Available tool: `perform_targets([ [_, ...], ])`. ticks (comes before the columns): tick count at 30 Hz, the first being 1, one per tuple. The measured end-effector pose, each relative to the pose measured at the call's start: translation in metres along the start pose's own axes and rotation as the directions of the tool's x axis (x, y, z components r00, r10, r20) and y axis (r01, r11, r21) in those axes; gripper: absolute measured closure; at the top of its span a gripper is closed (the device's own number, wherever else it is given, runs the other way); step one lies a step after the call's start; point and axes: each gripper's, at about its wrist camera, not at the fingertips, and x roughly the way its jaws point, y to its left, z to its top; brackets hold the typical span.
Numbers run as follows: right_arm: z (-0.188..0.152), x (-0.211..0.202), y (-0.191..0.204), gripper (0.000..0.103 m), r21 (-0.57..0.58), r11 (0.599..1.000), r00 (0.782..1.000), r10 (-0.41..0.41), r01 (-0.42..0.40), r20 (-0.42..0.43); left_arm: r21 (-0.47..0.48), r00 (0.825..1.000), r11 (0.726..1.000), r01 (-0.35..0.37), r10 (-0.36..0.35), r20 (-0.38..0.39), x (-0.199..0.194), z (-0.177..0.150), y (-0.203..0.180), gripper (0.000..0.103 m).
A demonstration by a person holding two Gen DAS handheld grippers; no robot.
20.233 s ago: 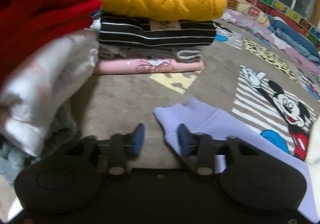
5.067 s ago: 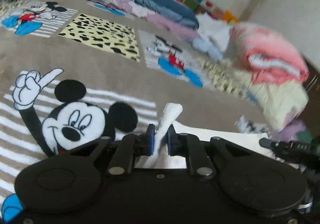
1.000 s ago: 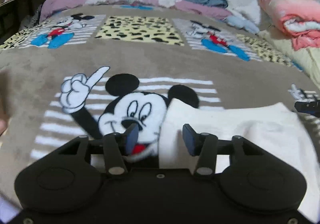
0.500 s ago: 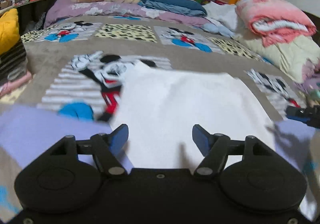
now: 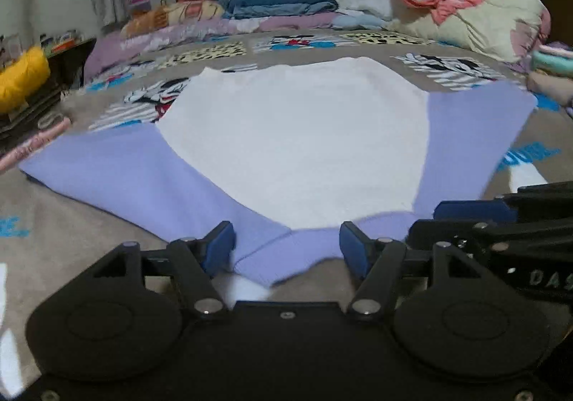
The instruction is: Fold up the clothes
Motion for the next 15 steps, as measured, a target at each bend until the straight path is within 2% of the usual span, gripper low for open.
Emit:
perform_targets([
  [4, 0.002, -0.021, -0.008, 0.073, 0.045, 0.999, 1.0, 0.001, -0.001, 0.013, -0.015, 1.0, 1.0, 0.011, -0.011, -0.019, -0.004, 0.004, 0.004, 0.038],
  [8, 0.003, -0.044, -0.041, 0.073, 0.24, 0.971, 0.996, -0.003, -0.018, 0.086, -0.033, 0.999, 0.999, 0.039, -0.04, -0.033, -0.012, 0.01, 0.0, 0.038],
  [11, 0.0, -0.059, -0.076, 0.072, 0.405, 0.914, 0.989, -0.031, -0.031, 0.145, 0.007, 0.998, 0.999, 0.051, -0.05, -0.037, -0.016, 0.011, -0.013, 0.038],
  [15, -0.012, -0.075, -0.127, 0.067, 0.594, 0.803, 0.979, -0.079, -0.05, 0.189, 0.099, 0.996, 0.991, 0.086, -0.081, -0.047, -0.015, 0.014, -0.039, 0.038],
])
